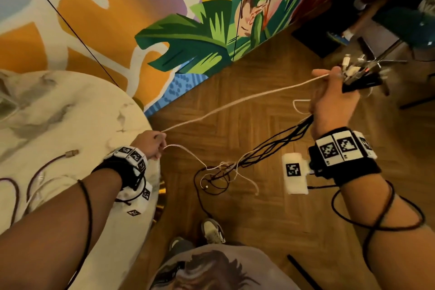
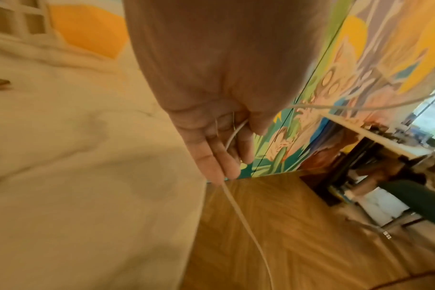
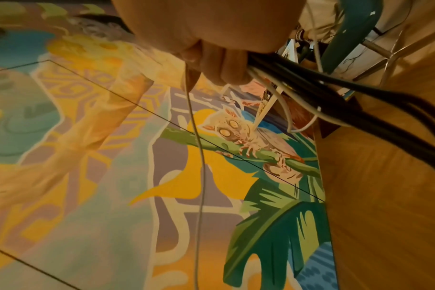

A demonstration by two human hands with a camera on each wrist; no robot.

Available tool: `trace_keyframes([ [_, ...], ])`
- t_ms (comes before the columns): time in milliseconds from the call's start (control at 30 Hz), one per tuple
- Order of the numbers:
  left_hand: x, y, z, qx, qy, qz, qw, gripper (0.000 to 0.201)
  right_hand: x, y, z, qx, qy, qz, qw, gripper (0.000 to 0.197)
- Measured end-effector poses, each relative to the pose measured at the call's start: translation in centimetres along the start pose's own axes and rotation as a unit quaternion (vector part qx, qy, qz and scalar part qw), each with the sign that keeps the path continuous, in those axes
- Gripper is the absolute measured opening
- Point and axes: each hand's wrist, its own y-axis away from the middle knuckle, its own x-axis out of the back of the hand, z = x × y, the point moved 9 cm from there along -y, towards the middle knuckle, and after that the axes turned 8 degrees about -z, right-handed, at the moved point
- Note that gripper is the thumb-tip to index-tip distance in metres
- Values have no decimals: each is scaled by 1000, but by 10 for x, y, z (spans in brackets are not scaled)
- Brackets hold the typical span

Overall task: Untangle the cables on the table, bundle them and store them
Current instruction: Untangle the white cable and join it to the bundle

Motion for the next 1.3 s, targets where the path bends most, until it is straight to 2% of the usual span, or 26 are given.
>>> trace_keyframes([
  [67, 7, 4, 27, -47, 84, 33, 995, 44, -3, 1, 9, -4, 20, -3, 1000, 33],
  [167, 15, 18, 89, -137, 164, 52, 975, 46, -19, 12, 24, -20, 50, -63, 997, 38],
  [267, 18, 39, 143, -212, 177, 44, 960, 45, -31, 24, 34, -36, 119, -102, 987, 30],
  [367, 20, 57, 176, -252, 167, 42, 952, 45, -42, 32, 40, -51, 144, -138, 979, 22],
  [500, 17, 80, 211, -311, 154, 25, 937, 43, -73, 51, 49, -80, 106, -266, 955, 18],
  [567, 6, 91, 226, -333, 142, 4, 932, 42, -93, 62, 55, -79, 115, -346, 928, 29],
  [633, -2, 100, 241, -354, 142, -3, 924, 41, -109, 74, 57, -73, 130, -401, 904, 23],
  [733, -1, 108, 256, -367, 175, 5, 914, 41, -128, 91, 51, -42, 142, -468, 871, 24],
  [800, 2, 111, 262, -370, 193, 4, 909, 42, -135, 94, 43, 4, 152, -480, 864, 27],
  [900, 6, 114, 262, -373, 191, 16, 908, 44, -129, 80, 41, 40, 162, -421, 892, 24],
  [967, 13, 113, 257, -367, 189, 44, 910, 46, -117, 69, 43, 30, 149, -367, 918, 24],
  [1033, 17, 114, 254, -362, 186, 59, 912, 47, -116, 71, 40, 20, 117, -367, 923, 23],
  [1133, 11, 118, 258, -365, 199, 36, 909, 46, -134, 93, 34, -13, 69, -452, 889, 20],
  [1300, 19, 113, 246, -338, 291, 38, 894, 43, -142, 106, 36, -36, 26, -487, 872, 21],
])
